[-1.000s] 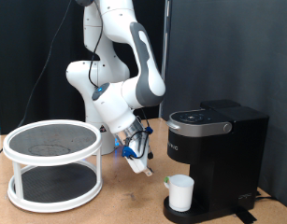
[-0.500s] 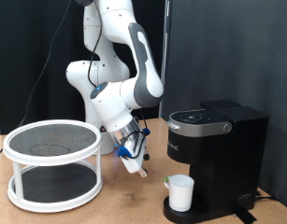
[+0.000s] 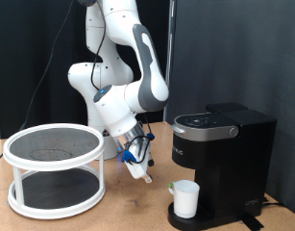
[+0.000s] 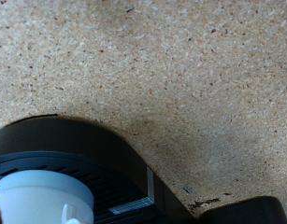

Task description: Make a cup of coffee with the keurig machine

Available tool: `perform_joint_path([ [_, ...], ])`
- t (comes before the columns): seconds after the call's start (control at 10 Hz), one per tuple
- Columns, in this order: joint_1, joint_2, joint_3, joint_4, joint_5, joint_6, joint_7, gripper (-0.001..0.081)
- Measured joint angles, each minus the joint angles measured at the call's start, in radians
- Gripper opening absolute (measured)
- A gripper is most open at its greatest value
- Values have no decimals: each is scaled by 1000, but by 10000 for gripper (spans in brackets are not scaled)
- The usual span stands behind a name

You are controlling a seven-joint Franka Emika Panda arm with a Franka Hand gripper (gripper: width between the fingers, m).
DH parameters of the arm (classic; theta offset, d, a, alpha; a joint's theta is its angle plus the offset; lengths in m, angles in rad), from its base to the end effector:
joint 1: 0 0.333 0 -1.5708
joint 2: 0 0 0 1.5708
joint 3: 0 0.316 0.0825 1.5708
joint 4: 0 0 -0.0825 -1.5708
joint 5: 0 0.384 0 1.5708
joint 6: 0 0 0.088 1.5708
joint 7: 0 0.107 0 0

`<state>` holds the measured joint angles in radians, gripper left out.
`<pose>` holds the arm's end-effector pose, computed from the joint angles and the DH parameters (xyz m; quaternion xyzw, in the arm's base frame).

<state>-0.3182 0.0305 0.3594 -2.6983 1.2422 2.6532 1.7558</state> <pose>0.3853 -0.0089 0.2074 -0.1352 0.9560 0.2225 0.1353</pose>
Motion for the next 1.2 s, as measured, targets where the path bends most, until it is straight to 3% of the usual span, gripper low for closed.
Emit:
perform_joint_path([
  [0.2, -2, -30, -6, -20, 2, -77, -48, 734],
  [0.5, -10, -160, -33, -73, 45, -263, -103, 734],
  [0.9, -10, -340, -51, -116, 112, -337, -99, 734],
  [1.0, -10, -337, -51, -114, 108, -337, -99, 734],
  [1.2, -10, -349, -55, -108, 98, -433, -99, 734],
])
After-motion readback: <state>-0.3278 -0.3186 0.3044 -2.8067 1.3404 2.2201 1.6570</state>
